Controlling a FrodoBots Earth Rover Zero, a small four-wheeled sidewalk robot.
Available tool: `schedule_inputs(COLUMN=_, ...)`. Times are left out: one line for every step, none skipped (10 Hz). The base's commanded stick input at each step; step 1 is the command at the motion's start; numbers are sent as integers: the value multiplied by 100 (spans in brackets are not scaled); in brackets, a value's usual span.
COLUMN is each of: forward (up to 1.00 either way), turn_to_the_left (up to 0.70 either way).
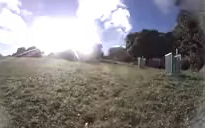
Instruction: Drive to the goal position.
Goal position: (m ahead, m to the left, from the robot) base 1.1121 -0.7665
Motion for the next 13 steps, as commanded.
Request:
schedule_inputs(forward=24, turn_to_the_left=-24)
schedule_inputs(forward=19, turn_to_the_left=-19)
schedule_inputs(forward=15, turn_to_the_left=-15)
schedule_inputs(forward=11, turn_to_the_left=-11)
schedule_inputs(forward=6, turn_to_the_left=-6)
schedule_inputs(forward=2, turn_to_the_left=-2)
schedule_inputs(forward=6, turn_to_the_left=-6)
schedule_inputs(forward=17, turn_to_the_left=-17)
schedule_inputs(forward=27, turn_to_the_left=-27)
schedule_inputs(forward=38, turn_to_the_left=-38)
schedule_inputs(forward=49, turn_to_the_left=-49)
schedule_inputs(forward=50, turn_to_the_left=-50)
schedule_inputs(forward=50, turn_to_the_left=-50)
